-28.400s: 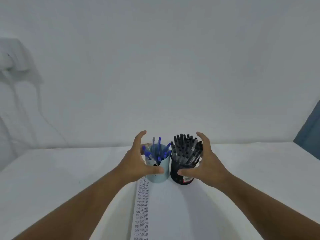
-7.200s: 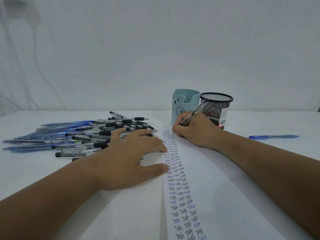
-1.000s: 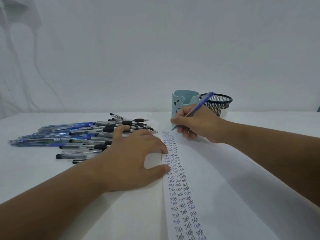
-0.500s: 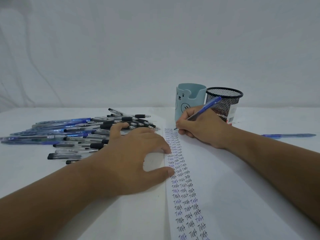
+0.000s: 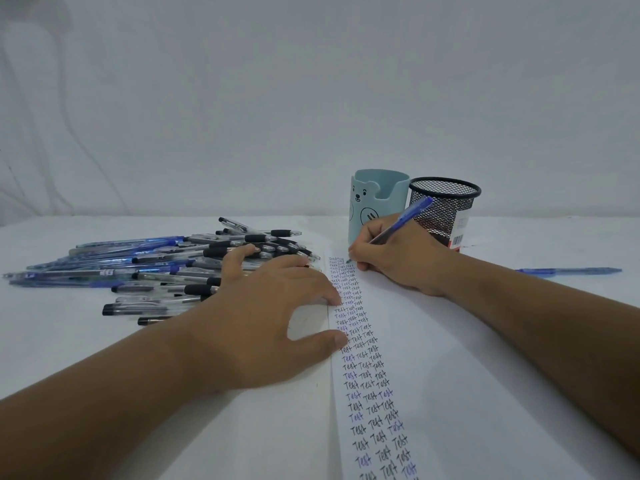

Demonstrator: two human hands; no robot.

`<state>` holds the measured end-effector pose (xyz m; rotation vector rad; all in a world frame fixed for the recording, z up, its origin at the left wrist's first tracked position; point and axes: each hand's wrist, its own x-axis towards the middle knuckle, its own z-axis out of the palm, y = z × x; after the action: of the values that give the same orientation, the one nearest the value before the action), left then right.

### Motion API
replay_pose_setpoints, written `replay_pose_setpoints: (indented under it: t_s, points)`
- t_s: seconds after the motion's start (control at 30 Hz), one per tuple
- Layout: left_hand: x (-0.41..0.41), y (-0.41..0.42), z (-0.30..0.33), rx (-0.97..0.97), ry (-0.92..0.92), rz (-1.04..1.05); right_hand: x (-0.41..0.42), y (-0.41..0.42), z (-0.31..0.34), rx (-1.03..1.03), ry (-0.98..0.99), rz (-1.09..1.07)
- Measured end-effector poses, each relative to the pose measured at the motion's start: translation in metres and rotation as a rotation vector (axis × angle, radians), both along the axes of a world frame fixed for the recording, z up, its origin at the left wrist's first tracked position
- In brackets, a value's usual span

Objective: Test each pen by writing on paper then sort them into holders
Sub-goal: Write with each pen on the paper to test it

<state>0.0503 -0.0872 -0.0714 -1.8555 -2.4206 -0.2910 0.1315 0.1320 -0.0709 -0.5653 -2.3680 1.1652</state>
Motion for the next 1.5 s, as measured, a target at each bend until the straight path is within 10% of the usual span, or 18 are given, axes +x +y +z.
replay_pose_setpoints:
  t_s: [1.5]
  points:
    - [0.0030, -0.0029, 0.0009, -0.026, 0.002, 0.004, 0.0021, 0.0008, -0.0012, 0.133, 0.013, -0.021]
